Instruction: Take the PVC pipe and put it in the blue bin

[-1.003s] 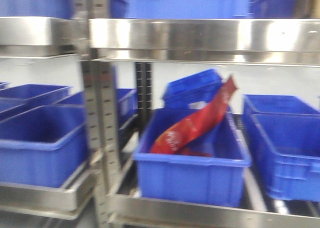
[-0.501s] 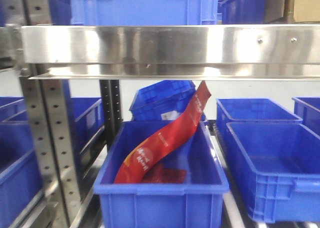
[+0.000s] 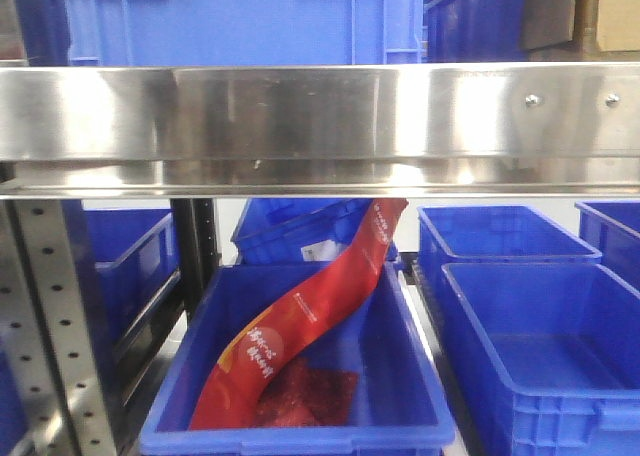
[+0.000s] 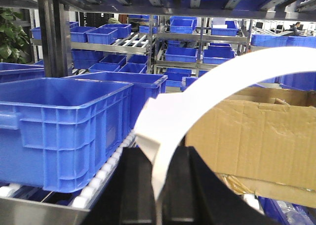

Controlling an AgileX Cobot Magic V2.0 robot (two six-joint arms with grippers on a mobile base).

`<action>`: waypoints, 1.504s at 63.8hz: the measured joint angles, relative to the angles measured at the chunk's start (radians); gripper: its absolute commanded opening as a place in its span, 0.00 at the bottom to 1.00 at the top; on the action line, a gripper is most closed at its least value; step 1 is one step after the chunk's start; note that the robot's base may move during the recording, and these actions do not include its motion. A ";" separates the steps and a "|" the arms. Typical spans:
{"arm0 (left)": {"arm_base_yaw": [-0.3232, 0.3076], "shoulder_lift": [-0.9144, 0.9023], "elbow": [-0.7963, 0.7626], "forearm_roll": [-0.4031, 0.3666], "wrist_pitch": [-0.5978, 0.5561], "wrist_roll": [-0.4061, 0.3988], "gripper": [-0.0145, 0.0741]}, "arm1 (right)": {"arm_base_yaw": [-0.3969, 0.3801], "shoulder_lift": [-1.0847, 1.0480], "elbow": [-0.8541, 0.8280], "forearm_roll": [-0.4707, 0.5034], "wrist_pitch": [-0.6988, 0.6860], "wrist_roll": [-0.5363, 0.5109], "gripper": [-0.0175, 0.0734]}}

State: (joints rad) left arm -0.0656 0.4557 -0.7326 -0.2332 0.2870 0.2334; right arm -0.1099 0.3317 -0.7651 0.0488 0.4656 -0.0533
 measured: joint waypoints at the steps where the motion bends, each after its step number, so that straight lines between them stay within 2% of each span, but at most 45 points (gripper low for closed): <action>1: 0.000 0.000 0.000 0.000 0.000 0.000 0.04 | 0.000 0.000 0.000 0.000 0.000 0.000 0.01; 86: 0.000 0.000 0.000 0.000 0.000 0.000 0.04 | 0.000 0.000 0.000 0.000 0.000 0.000 0.01; 96: 0.000 0.000 0.000 0.000 -0.059 0.000 0.04 | 0.000 0.000 0.000 0.000 -0.012 0.000 0.01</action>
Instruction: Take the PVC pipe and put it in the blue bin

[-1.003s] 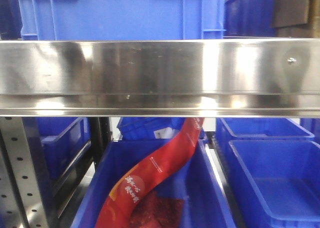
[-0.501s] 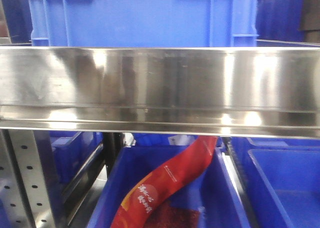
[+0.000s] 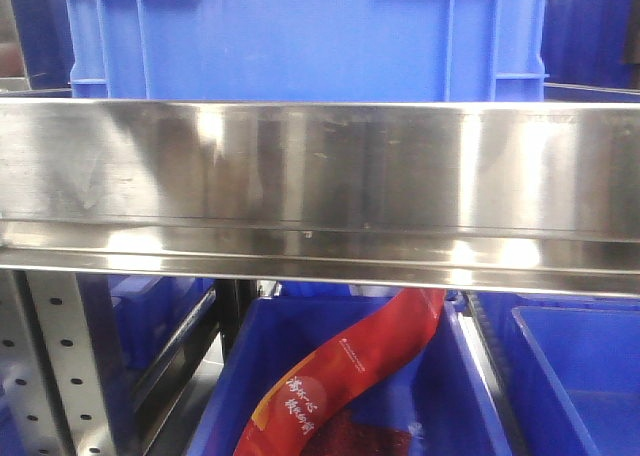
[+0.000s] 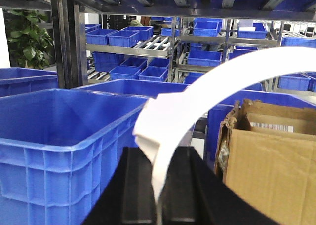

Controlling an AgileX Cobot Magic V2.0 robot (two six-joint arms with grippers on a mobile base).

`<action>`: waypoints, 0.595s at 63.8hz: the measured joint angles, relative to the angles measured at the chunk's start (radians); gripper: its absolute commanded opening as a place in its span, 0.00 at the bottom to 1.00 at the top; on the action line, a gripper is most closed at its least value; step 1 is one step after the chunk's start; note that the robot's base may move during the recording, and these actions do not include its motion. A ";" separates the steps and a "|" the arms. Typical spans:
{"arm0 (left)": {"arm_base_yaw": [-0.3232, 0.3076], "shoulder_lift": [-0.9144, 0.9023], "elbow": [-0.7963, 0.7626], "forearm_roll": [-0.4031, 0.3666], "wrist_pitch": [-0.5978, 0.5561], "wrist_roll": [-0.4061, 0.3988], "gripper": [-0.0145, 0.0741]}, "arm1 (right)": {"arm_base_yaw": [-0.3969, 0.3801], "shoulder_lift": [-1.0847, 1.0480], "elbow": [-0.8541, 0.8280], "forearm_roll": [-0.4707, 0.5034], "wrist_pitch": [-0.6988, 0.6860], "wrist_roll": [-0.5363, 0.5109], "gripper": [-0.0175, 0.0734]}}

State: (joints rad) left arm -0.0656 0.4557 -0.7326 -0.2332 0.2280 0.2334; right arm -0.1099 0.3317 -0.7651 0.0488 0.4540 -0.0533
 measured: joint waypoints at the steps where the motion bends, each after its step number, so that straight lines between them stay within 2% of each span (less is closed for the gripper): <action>1: 0.000 0.000 0.000 0.000 -0.010 0.000 0.04 | 0.000 0.000 0.000 0.000 -0.006 0.000 0.01; 24: 0.000 0.005 0.000 0.000 -0.063 0.000 0.04 | 0.000 0.006 0.000 0.013 -0.133 0.000 0.01; 31: -0.002 0.052 -0.004 0.000 -0.075 0.000 0.04 | 0.001 0.044 0.000 0.013 -0.145 -0.003 0.01; 38: -0.030 0.149 -0.063 0.000 -0.037 0.000 0.04 | 0.002 0.141 -0.017 0.011 -0.142 -0.057 0.01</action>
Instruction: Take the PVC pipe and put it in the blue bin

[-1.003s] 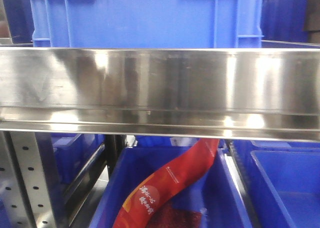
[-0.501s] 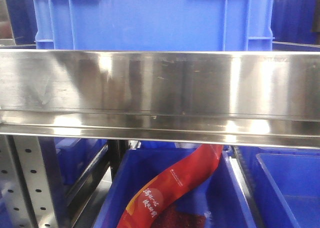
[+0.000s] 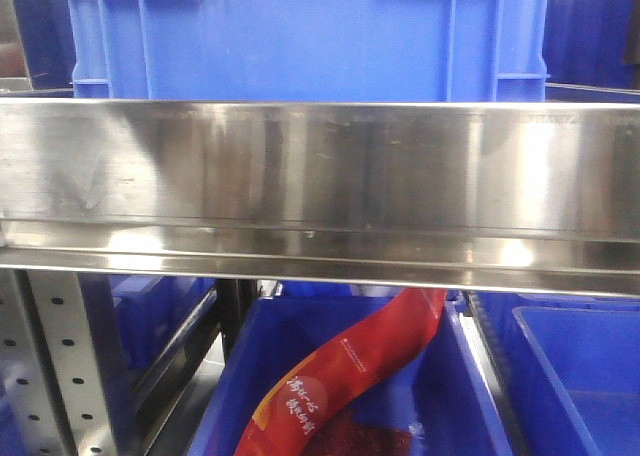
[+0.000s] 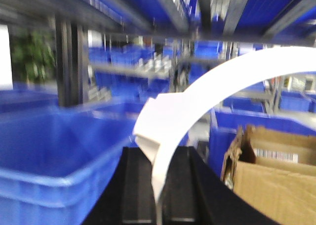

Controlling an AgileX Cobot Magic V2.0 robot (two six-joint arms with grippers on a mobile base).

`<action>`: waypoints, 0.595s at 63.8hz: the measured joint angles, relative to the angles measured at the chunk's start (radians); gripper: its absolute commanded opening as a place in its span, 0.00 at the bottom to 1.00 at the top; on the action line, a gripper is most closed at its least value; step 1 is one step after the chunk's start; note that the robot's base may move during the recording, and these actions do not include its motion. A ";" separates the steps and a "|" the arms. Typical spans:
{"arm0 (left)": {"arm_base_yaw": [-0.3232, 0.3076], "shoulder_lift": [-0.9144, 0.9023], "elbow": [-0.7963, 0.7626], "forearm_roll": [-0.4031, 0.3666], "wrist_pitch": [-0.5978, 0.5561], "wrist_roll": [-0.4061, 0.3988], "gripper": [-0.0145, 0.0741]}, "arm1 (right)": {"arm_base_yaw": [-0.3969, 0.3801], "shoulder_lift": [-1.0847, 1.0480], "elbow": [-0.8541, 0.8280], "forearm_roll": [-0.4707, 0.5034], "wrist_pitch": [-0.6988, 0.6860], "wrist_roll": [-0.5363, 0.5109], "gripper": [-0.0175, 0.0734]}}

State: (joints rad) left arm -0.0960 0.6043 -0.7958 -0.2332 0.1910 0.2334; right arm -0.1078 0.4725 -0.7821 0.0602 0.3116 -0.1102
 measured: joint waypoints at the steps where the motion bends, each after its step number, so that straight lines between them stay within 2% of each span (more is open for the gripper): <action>1: -0.007 0.022 -0.011 0.000 0.005 0.000 0.04 | 0.000 0.016 -0.004 0.000 0.000 -0.007 0.01; 11: -0.117 0.186 -0.150 0.004 0.028 0.002 0.04 | 0.025 0.207 -0.087 -0.004 -0.004 -0.046 0.01; 23: -0.240 0.410 -0.350 0.016 0.036 0.002 0.04 | 0.138 0.442 -0.242 -0.004 -0.009 -0.052 0.01; 30: -0.283 0.552 -0.498 0.016 0.079 0.002 0.04 | 0.218 0.573 -0.337 -0.004 -0.009 -0.052 0.01; 38: -0.292 0.734 -0.706 0.017 0.153 0.002 0.04 | 0.301 0.731 -0.468 -0.004 -0.007 -0.054 0.01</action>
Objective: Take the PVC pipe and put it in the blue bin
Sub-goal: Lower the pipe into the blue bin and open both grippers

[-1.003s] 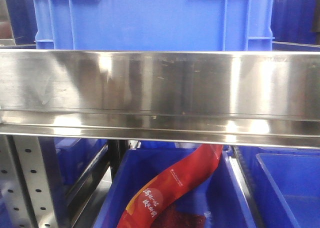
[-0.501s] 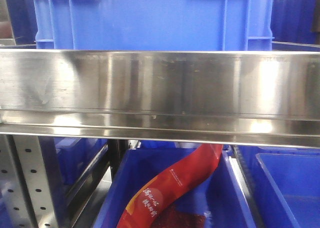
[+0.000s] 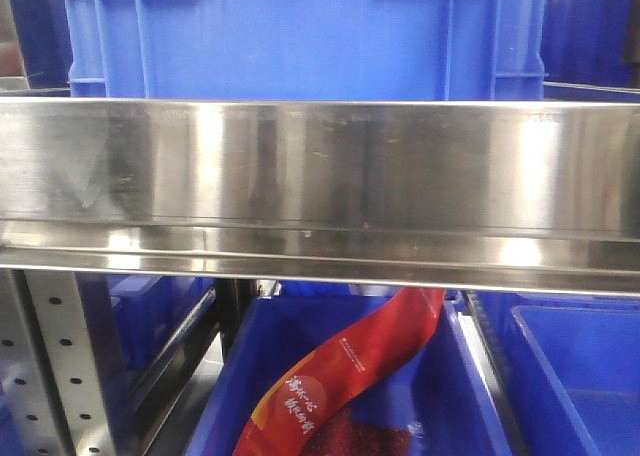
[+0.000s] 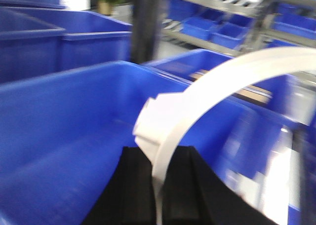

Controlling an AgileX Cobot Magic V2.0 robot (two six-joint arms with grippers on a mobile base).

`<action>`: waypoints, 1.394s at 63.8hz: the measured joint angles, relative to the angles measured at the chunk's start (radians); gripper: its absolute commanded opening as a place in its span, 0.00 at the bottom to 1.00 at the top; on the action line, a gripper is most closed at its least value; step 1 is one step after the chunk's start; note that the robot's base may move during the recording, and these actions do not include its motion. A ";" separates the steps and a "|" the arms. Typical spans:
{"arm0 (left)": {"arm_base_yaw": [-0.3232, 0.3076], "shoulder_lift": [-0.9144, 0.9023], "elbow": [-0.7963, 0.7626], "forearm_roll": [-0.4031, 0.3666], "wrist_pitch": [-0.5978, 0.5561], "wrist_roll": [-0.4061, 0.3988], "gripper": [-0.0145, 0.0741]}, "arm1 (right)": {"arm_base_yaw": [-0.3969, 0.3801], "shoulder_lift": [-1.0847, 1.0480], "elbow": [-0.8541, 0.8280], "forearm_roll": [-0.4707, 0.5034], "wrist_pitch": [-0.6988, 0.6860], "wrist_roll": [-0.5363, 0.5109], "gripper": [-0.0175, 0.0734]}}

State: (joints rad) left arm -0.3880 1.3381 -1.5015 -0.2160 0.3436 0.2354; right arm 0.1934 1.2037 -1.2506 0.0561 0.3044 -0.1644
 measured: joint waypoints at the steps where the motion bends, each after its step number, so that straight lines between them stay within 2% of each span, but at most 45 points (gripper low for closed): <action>1: 0.000 0.026 -0.019 0.000 0.007 0.000 0.04 | 0.006 0.015 -0.013 0.000 0.004 0.000 0.01; 16: 0.000 0.272 -0.253 0.000 0.024 0.000 0.04 | 0.076 0.211 -0.206 0.007 0.059 -0.003 0.02; 25: -0.002 0.340 -0.277 0.002 0.034 0.000 0.07 | 0.087 0.266 -0.248 0.019 0.117 -0.003 0.20; 30: -0.004 0.352 -0.277 0.004 0.053 0.000 0.19 | 0.087 0.272 -0.252 0.029 0.141 -0.003 0.35; 36: -0.009 0.357 -0.279 0.006 0.080 0.000 0.41 | 0.087 0.274 -0.254 0.033 0.145 -0.003 0.47; 42: -0.014 0.358 -0.281 0.004 0.093 0.000 0.58 | 0.087 0.274 -0.254 0.033 0.148 -0.003 0.50; 48: -0.013 0.358 -0.281 0.004 0.093 0.000 0.64 | 0.087 0.274 -0.254 0.035 0.148 -0.003 0.50; 57: -0.013 0.358 -0.282 0.004 0.104 0.000 0.60 | 0.087 0.274 -0.254 0.037 0.151 -0.003 0.45; 65: -0.013 0.352 -0.282 0.002 0.136 0.000 0.53 | 0.087 0.265 -0.254 0.039 0.157 -0.003 0.32; 72: -0.013 0.331 -0.282 0.000 0.165 0.000 0.37 | 0.087 0.244 -0.254 0.039 0.157 -0.003 0.18; 78: -0.013 0.320 -0.284 0.000 0.176 0.000 0.18 | 0.087 0.238 -0.257 0.039 0.155 -0.003 0.01; 82: -0.013 0.318 -0.286 0.000 0.192 0.000 0.05 | 0.087 0.238 -0.257 0.039 0.155 -0.003 0.01; 89: -0.013 0.318 -0.286 -0.012 0.244 0.000 0.04 | 0.087 0.238 -0.257 0.047 0.163 0.000 0.01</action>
State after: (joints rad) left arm -0.4013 1.6565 -1.7877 -0.2279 0.5875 0.2354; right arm 0.2806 1.4417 -1.5072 0.1036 0.4671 -0.1647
